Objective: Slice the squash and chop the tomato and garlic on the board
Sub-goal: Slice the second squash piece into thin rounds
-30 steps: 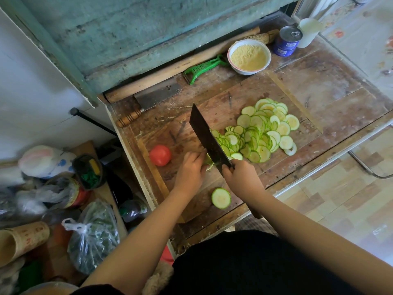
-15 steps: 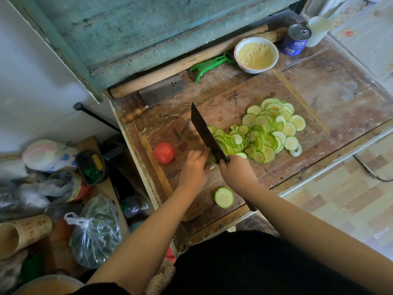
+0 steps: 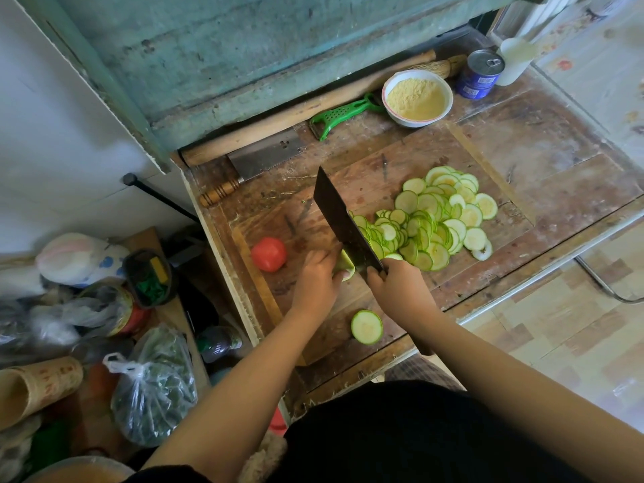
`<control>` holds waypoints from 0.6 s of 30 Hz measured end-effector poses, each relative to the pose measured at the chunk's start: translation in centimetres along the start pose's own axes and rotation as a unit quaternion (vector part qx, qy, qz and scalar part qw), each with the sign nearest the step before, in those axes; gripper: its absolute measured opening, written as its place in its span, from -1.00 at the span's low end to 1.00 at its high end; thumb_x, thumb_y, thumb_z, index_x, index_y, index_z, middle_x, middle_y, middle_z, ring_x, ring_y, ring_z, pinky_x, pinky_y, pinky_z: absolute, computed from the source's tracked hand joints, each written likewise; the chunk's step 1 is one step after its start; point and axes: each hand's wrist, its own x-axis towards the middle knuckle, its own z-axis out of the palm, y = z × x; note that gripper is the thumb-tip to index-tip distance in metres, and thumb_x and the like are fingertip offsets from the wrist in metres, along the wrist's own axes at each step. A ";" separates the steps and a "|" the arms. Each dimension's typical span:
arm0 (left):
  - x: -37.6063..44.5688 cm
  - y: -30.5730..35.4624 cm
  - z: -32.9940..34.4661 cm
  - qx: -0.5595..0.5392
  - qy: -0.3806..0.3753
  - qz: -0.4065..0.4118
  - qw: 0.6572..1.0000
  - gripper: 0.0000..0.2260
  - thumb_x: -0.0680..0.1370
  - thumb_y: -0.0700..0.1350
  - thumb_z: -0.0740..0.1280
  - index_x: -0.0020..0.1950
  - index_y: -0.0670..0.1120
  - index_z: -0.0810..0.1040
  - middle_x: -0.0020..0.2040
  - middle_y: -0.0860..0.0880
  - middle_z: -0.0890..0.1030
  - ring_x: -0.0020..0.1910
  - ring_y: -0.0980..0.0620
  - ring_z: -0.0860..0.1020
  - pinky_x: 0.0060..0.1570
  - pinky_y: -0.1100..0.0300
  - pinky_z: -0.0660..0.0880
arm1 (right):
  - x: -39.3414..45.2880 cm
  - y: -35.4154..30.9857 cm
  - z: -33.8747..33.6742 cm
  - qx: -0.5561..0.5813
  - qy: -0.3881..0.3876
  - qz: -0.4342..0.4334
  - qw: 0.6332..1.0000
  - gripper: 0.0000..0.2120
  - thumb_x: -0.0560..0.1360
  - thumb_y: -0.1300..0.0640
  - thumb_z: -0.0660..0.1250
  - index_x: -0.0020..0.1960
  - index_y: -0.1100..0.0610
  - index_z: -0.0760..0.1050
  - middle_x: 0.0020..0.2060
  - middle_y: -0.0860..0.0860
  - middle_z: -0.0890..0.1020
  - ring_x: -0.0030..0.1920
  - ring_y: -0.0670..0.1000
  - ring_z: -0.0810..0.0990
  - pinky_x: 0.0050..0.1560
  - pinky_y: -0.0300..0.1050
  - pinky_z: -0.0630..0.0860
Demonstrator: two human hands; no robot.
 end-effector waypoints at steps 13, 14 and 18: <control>-0.1 0.0 0.1 -0.004 0.002 0.004 1.000 -0.51 0.35 -0.30 0.49 0.27 -0.28 0.51 -0.08 -0.22 0.58 -0.01 -0.22 0.52 0.01 0.24 0.32 | -0.3 0.1 0.7 -0.015 -0.009 0.007 1.000 -0.78 0.58 0.10 0.19 -0.13 0.23 0.47 -0.41 0.02 0.49 -0.33 0.09 0.50 -0.38 -0.14 0.35; -0.1 0.0 0.1 -0.007 0.003 0.004 1.000 -0.51 0.34 -0.31 0.49 0.27 -0.29 0.51 -0.08 -0.22 0.58 -0.01 -0.22 0.52 0.00 0.24 0.32 | -0.2 0.0 0.8 -0.019 -0.009 0.009 1.000 -0.77 0.58 0.09 0.18 -0.13 0.23 0.47 -0.38 0.05 0.51 -0.30 0.12 0.52 -0.35 -0.13 0.38; -0.1 -0.1 0.1 -0.013 0.004 -0.005 1.000 -0.51 0.34 -0.30 0.49 0.25 -0.28 0.52 -0.09 -0.21 0.58 -0.02 -0.22 0.51 -0.02 0.26 0.31 | 0.4 -0.4 1.6 -0.039 -0.006 0.021 0.999 -0.78 0.58 0.09 0.16 -0.16 0.20 0.42 -0.35 0.07 0.49 -0.29 0.14 0.49 -0.31 -0.12 0.37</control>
